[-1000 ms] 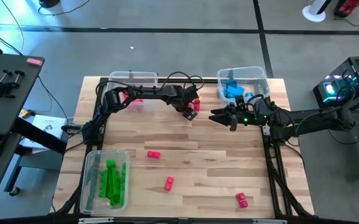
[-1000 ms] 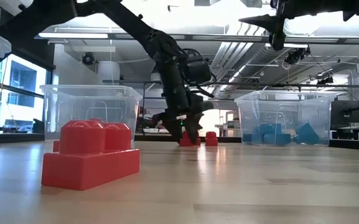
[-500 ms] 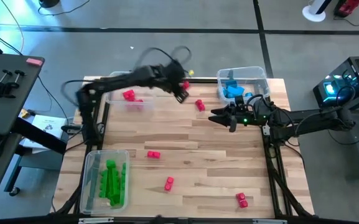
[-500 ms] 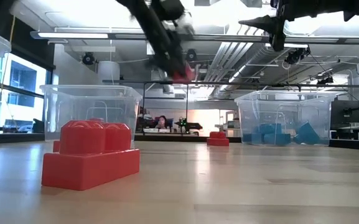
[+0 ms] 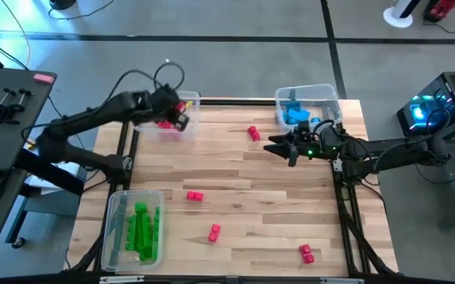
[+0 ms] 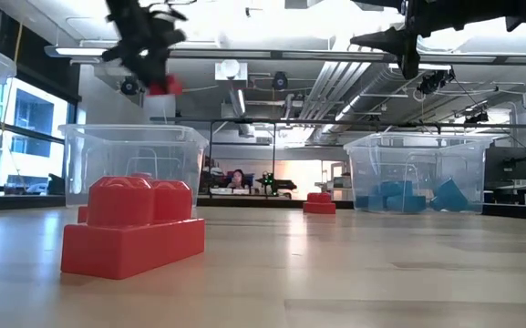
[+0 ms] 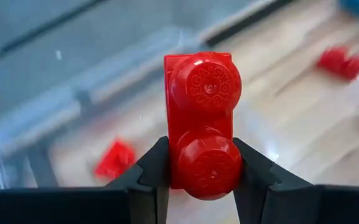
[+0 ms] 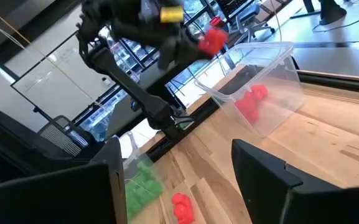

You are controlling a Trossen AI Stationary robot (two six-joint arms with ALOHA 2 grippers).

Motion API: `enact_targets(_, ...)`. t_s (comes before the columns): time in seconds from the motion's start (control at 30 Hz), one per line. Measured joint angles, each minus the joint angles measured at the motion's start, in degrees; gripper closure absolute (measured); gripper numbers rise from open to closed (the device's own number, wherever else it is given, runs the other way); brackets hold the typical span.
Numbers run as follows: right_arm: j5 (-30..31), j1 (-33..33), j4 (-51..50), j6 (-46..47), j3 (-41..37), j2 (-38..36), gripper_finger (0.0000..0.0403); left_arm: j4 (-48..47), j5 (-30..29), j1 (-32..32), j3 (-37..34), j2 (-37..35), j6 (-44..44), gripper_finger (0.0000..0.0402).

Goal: Sort blocks
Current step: Put the red game piece into the top left transparent bin

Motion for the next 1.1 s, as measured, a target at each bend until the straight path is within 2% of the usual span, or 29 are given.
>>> enact_targets(0.17,0.0,0.0,0.0,0.0,0.0,0.0,0.0227,1.2,1.0,1.1,-10.2,-4.7,-2.1,0.0268)
enact_targets(0.37,0.0,0.0,0.0,0.0,0.0,0.0,0.0227,4.4,1.8,6.6,-11.0,-4.9,0.7,0.0214)
enact_targets(0.57,0.0,0.0,0.0,0.3,0.0,0.0,0.0227,5.5,14.1,10.1,-8.8,-4.9,3.7,0.0166)
enact_targets(0.63,0.0,0.0,0.0,0.4,0.0,0.0,0.0227,5.7,20.5,10.0,-7.4,-4.9,3.8,0.0157)
enact_targets(0.7,0.0,0.0,-0.2,0.4,0.0,0.0,0.0227,8.3,29.9,8.6,-6.0,-4.9,4.1,0.0155)
enact_targets(0.77,0.0,0.0,-0.9,0.4,0.0,0.0,0.0227,11.1,37.1,4.6,-4.8,-5.0,4.2,0.0155)
enact_targets(0.83,-0.1,0.0,-2.0,0.4,0.0,0.0,0.0227,11.7,38.5,-1.9,-4.4,-5.0,3.9,0.0156)
enact_targets(0.97,-0.2,0.0,-4.1,1.5,0.0,0.0,0.0227,7.5,33.2,-18.4,-4.4,-4.4,6.4,0.0156)
enact_targets(1.1,-1.8,0.0,-5.0,1.9,0.0,0.1,0.0227,1.4,23.4,-34.6,-4.4,-2.5,13.8,0.0156)
